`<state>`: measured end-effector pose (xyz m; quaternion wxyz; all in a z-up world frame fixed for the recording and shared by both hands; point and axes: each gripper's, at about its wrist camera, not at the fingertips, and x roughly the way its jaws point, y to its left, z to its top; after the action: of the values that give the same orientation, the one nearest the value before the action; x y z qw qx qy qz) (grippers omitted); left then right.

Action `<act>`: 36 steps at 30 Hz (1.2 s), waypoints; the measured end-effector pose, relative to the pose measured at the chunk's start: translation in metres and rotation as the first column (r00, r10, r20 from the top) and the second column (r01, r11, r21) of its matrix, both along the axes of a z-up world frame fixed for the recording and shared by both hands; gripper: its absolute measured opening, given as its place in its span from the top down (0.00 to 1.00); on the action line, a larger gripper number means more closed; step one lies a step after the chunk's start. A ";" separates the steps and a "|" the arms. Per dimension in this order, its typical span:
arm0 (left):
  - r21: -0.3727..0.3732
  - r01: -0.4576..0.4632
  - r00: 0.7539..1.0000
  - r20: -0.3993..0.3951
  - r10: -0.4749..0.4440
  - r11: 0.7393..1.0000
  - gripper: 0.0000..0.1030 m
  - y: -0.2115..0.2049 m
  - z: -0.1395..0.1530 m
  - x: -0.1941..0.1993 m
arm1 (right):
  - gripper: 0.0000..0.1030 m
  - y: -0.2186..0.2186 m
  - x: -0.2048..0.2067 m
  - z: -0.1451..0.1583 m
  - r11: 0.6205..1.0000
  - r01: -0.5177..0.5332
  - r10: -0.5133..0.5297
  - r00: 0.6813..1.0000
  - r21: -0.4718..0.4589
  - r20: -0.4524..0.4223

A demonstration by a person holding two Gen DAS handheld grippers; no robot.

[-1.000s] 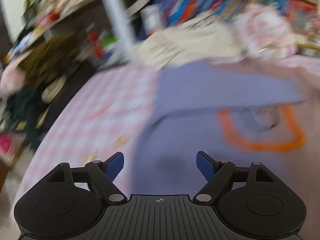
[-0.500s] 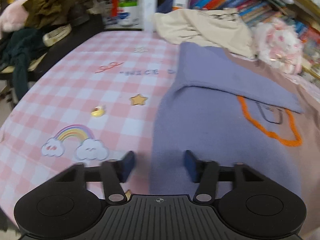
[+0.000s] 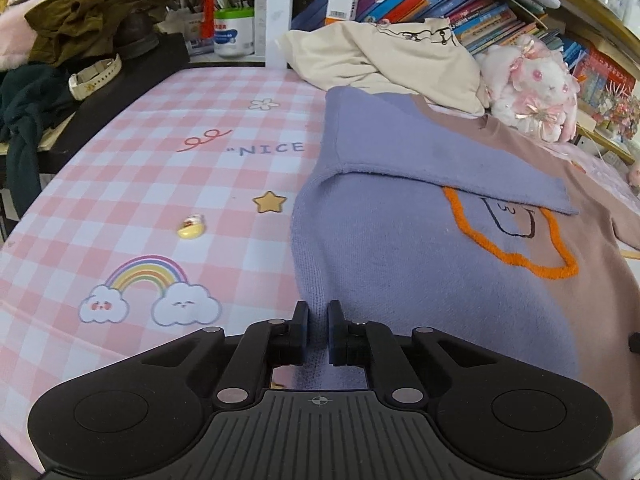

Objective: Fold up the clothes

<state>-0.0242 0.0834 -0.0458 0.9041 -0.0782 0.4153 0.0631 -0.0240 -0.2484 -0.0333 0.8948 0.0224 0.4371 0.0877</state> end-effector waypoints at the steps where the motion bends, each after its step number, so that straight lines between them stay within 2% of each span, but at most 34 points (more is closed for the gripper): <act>1: -0.001 -0.005 1.000 0.000 0.005 1.000 0.92 0.003 0.000 0.000 | 0.86 0.002 0.000 0.000 1.000 -0.008 0.008 1.000 -0.001 -0.001; 7: -0.012 -0.003 1.000 0.003 0.004 1.000 0.91 0.014 -0.001 0.000 | 0.86 0.016 -0.002 -0.001 0.998 -0.048 0.049 0.999 -0.044 0.005; 16: -0.013 0.017 1.000 0.005 -0.017 1.000 0.91 0.015 -0.001 -0.002 | 0.86 0.017 -0.003 0.000 0.998 -0.007 0.008 1.000 -0.063 0.008; 17: -0.004 0.021 1.000 0.005 -0.021 1.000 0.88 0.015 -0.001 -0.002 | 0.86 0.018 -0.004 0.000 0.998 -0.004 0.004 1.000 -0.066 0.008; 19: 0.013 0.029 1.000 0.003 -0.029 0.999 0.85 0.015 0.000 -0.002 | 0.84 0.018 -0.004 0.000 0.998 0.010 -0.009 1.000 -0.064 0.006; 21: 0.031 0.038 0.999 0.007 -0.038 0.999 0.84 0.014 0.002 -0.003 | 0.76 0.017 -0.005 0.002 0.998 0.031 -0.031 0.999 -0.051 0.008; 22: 0.042 0.041 0.999 0.017 -0.042 0.998 0.82 0.012 0.005 -0.005 | 0.67 0.016 -0.007 0.004 0.998 0.041 -0.041 0.999 -0.040 0.014; 24: 0.054 0.054 0.997 0.046 -0.057 0.997 0.71 0.009 0.013 -0.008 | 0.60 0.015 -0.011 0.009 0.998 0.056 -0.055 0.998 -0.025 0.036; 26: 0.064 0.072 0.994 0.075 -0.077 0.995 0.49 0.004 0.019 -0.012 | 0.56 0.016 -0.014 0.013 0.998 0.065 -0.063 0.996 -0.027 0.055; 28: 0.073 0.092 0.990 0.103 -0.100 0.993 0.38 -0.003 0.025 -0.015 | 0.49 0.018 -0.017 0.016 0.997 0.074 -0.071 0.995 -0.029 0.069; 31: 0.090 0.132 0.982 0.124 -0.143 0.987 0.32 -0.014 0.029 -0.018 | 0.39 0.020 -0.022 0.020 0.996 0.087 -0.083 0.993 -0.035 0.088; 34: 0.117 0.178 0.975 0.116 -0.192 0.977 0.21 -0.026 0.027 -0.020 | 0.29 0.022 -0.029 0.022 0.994 0.098 -0.094 0.990 -0.042 0.102; 36: 0.127 0.204 0.969 0.112 -0.218 0.971 0.18 -0.032 0.025 -0.020 | 0.23 0.023 -0.033 0.022 0.993 0.106 -0.100 0.989 -0.049 0.104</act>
<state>-0.0441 0.0517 -0.0204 0.9330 0.0147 0.3593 -0.0149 -0.0575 -0.2251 -0.0109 0.9196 0.0160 0.3914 0.0305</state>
